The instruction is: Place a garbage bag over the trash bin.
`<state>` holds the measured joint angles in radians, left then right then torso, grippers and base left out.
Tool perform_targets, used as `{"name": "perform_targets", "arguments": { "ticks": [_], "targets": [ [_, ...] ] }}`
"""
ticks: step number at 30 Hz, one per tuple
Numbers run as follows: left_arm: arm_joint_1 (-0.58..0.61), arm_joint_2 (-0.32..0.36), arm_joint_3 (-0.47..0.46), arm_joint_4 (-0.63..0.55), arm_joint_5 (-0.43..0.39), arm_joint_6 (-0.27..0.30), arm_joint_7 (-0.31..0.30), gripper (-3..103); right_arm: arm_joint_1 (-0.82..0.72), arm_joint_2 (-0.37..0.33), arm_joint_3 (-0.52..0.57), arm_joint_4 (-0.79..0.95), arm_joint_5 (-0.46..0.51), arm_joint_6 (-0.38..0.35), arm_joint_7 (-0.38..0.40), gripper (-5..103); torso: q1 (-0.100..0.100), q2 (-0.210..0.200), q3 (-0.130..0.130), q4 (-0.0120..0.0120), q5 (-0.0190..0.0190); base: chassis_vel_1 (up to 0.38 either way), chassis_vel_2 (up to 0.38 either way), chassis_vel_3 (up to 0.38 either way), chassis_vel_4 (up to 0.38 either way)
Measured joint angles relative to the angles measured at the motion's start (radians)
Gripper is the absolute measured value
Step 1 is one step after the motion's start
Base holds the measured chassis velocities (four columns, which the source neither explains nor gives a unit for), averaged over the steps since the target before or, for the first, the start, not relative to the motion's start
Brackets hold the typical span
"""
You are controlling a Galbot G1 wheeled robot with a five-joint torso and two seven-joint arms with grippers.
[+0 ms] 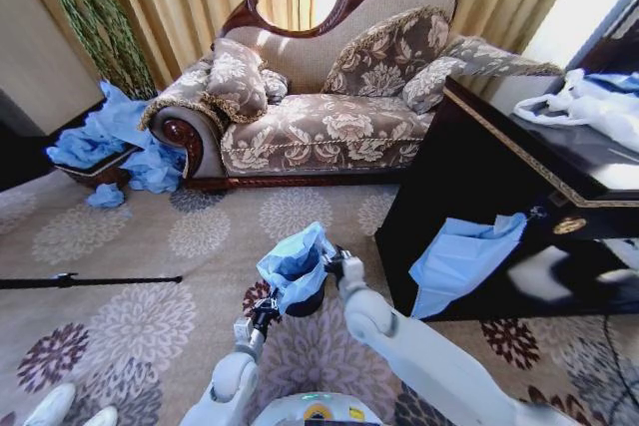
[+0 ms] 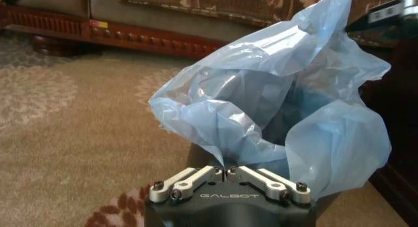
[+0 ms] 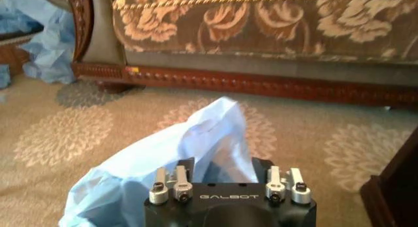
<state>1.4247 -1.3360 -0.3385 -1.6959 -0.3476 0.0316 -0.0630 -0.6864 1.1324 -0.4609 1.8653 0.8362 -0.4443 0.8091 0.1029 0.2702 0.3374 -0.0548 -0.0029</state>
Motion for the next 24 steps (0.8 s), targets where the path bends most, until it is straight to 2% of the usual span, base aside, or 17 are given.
{"name": "perform_targets", "arguments": {
  "ticks": [1,3,4,7,9,10,12,15,16,18,19,21,22,24],
  "targets": [
    [0.000,0.000,-0.002,0.000,-0.001,-0.001,0.000,0,0.008,0.011,-0.010,-0.014,0.007,-0.007,0.012,67,0.000,0.000,0.000,0.0001,0.0000,0.000,0.000,0.000,0.000],
    [0.001,0.000,-0.004,0.000,-0.003,-0.001,0.001,0,0.011,0.020,-0.014,-0.029,0.007,-0.013,0.021,67,0.000,0.000,0.000,0.0001,0.0000,0.000,0.000,0.000,0.000],
    [0.001,0.000,-0.006,-0.001,-0.007,-0.002,0.002,0,0.011,0.023,-0.014,-0.042,-0.001,-0.016,0.025,78,0.000,0.000,0.000,0.0000,0.0002,0.000,0.000,0.000,0.000],
    [0.001,0.001,-0.007,-0.002,-0.013,-0.003,0.003,0,0.009,0.016,-0.005,-0.050,-0.017,-0.017,0.018,84,0.000,0.000,0.000,-0.0003,0.0003,0.000,0.000,0.000,0.000],
    [0.000,0.001,-0.008,0.001,-0.016,-0.007,0.006,0,0.009,0.001,0.015,-0.072,-0.035,-0.016,-0.005,94,0.000,0.000,0.000,-0.0003,0.0002,0.000,0.000,0.000,0.000],
    [0.000,0.001,-0.008,0.001,-0.016,-0.007,0.006,0,0.009,0.001,0.015,-0.072,-0.035,-0.016,-0.005,94,0.000,0.000,0.000,-0.0003,0.0002,0.000,0.000,0.000,0.000],
    [-0.002,-0.001,-0.008,0.002,-0.017,-0.008,0.007,0,0.008,-0.001,0.038,-0.107,-0.045,-0.010,-0.032,100,0.000,0.000,0.000,-0.0003,0.0002,0.000,0.000,0.000,0.000],
    [-0.004,-0.002,-0.006,0.003,-0.018,-0.009,0.008,0,0.006,0.008,0.059,-0.144,-0.041,0.000,-0.042,97,0.000,0.000,0.000,-0.0002,0.0003,0.000,0.000,0.000,0.000],
    [-0.005,-0.002,-0.005,0.003,-0.018,-0.009,0.008,0,0.005,0.015,0.070,-0.162,-0.031,0.005,-0.045,94,0.000,0.000,0.000,-0.0002,0.0003,0.000,0.000,0.000,0.000],
    [-0.008,0.001,-0.004,0.003,-0.019,-0.009,0.008,0,0.003,0.032,0.093,-0.193,0.036,0.025,-0.049,84,0.000,0.000,0.000,-0.0002,0.0003,0.000,0.000,0.000,0.000],
    [-0.008,0.001,-0.004,0.003,-0.019,-0.009,0.008,0,0.003,0.032,0.093,-0.193,0.036,0.025,-0.049,84,0.000,0.000,0.000,-0.0002,0.0003,0.000,0.000,0.000,0.000],
    [-0.009,0.004,-0.005,0.003,-0.020,-0.009,0.008,0,0.002,0.047,0.119,-0.204,0.143,0.053,-0.050,73,0.000,0.000,0.000,-0.0002,0.0002,0.000,0.000,0.000,0.000],
    [-0.009,0.004,-0.005,0.003,-0.020,-0.009,0.008,0,0.002,0.047,0.119,-0.204,0.143,0.053,-0.050,73,0.000,0.000,0.000,-0.0002,0.0002,0.000,0.000,0.000,0.000],
    [-0.009,0.005,-0.006,0.003,-0.020,-0.009,0.008,0,0.000,0.057,0.138,-0.208,0.211,0.072,-0.050,70,0.000,0.000,0.000,0.0000,0.0003,0.000,0.000,0.000,0.000]
  ]
}}
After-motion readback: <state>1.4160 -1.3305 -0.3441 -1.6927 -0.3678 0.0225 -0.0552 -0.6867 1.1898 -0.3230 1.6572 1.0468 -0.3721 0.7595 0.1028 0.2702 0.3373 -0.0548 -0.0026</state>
